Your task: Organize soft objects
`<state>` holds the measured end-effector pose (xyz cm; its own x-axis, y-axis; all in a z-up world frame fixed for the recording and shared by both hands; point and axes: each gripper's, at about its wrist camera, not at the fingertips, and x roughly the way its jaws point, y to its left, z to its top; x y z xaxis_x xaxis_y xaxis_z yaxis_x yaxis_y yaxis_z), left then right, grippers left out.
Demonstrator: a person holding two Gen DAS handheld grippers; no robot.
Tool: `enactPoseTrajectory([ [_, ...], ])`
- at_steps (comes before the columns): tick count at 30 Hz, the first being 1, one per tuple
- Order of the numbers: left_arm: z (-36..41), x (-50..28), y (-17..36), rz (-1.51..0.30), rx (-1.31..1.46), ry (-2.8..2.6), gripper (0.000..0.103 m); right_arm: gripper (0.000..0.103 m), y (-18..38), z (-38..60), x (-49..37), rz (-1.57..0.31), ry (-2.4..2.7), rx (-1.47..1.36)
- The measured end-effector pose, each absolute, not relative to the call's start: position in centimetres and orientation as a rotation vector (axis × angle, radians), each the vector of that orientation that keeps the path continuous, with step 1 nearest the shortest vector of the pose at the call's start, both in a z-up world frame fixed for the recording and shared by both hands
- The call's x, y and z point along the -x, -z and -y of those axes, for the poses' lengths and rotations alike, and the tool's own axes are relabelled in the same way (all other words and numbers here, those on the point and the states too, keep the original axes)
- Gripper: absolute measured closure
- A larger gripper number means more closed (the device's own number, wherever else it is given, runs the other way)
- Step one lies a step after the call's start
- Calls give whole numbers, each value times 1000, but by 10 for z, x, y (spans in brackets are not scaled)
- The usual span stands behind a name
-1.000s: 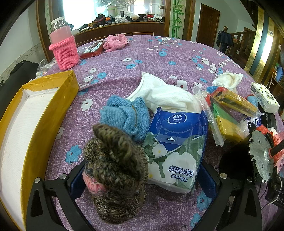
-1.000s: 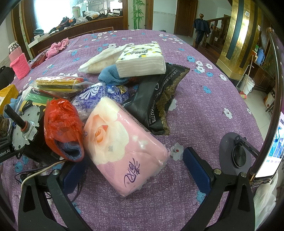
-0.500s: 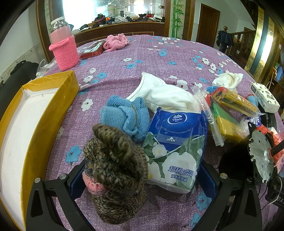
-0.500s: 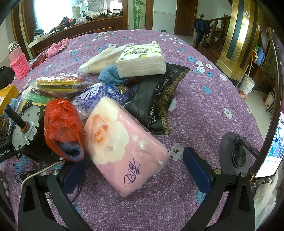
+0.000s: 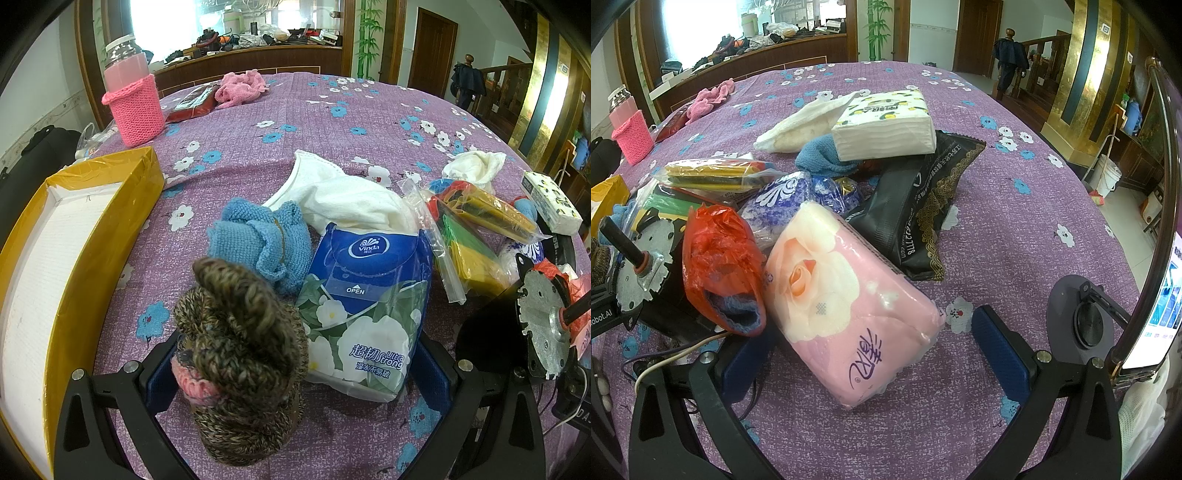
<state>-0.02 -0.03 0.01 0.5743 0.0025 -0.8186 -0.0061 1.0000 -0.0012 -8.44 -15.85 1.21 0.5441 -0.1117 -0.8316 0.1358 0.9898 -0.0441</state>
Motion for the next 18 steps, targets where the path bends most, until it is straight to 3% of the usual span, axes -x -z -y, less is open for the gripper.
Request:
enactPoseTrajectory([
  [18, 1, 4, -2, -989, 11, -1, 1, 0, -12, 158, 84, -985, 147, -27],
])
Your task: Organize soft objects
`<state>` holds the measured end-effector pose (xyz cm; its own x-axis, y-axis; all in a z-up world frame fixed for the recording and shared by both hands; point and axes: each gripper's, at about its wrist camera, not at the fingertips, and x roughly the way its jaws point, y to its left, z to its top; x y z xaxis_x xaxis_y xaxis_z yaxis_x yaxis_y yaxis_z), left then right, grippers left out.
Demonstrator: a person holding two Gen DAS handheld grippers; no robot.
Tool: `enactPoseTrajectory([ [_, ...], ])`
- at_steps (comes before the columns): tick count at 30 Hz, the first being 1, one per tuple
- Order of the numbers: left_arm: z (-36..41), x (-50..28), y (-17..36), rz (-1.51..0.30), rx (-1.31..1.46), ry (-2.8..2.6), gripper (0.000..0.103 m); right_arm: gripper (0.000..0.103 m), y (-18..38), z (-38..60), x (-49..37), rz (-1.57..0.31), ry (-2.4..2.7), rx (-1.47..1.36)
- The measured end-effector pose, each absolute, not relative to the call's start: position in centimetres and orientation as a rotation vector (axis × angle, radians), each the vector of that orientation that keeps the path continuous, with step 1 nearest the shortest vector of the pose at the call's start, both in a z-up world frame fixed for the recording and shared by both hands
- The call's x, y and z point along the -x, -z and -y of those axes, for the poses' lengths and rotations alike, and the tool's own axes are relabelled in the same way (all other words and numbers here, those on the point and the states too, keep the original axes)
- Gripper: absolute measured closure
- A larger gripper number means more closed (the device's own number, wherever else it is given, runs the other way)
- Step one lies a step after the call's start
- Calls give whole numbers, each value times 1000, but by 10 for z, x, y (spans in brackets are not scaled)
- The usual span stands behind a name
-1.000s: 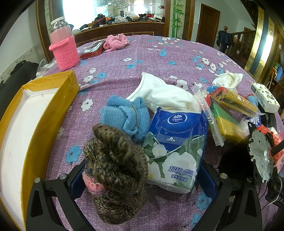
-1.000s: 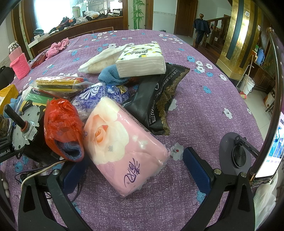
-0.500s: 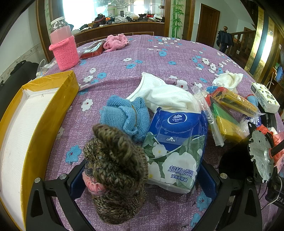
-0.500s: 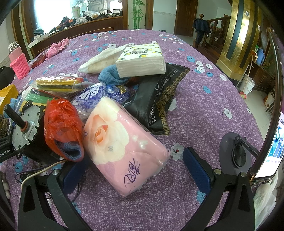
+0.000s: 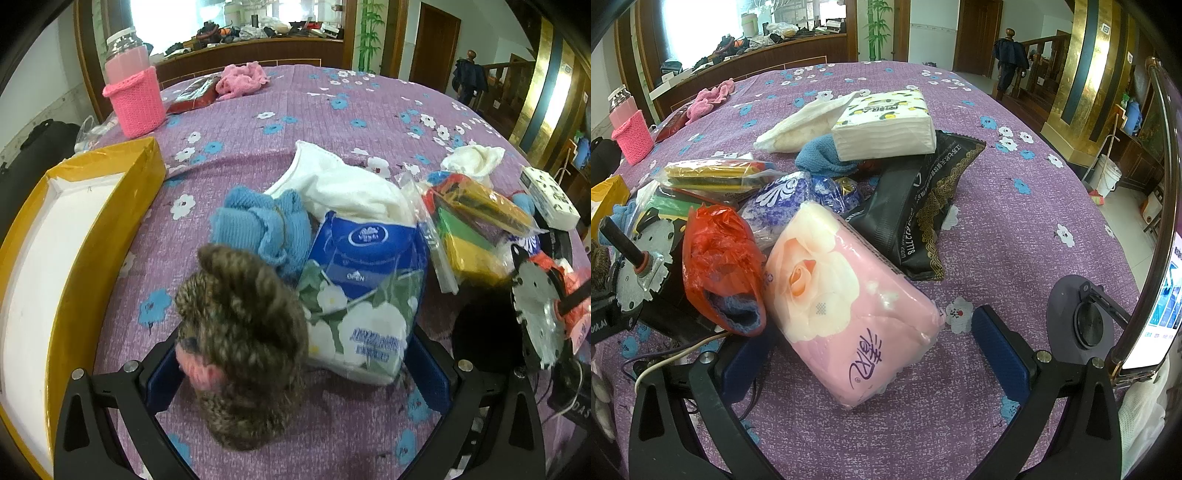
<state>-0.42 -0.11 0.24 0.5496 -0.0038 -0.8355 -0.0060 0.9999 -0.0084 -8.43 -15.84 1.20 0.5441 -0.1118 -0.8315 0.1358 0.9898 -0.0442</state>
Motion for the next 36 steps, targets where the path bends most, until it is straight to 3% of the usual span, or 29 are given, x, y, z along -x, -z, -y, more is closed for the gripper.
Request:
enactPoseTrajectory([
  [36, 1, 13, -3, -963, 16, -15, 1, 0, -12, 158, 84, -984, 147, -26],
])
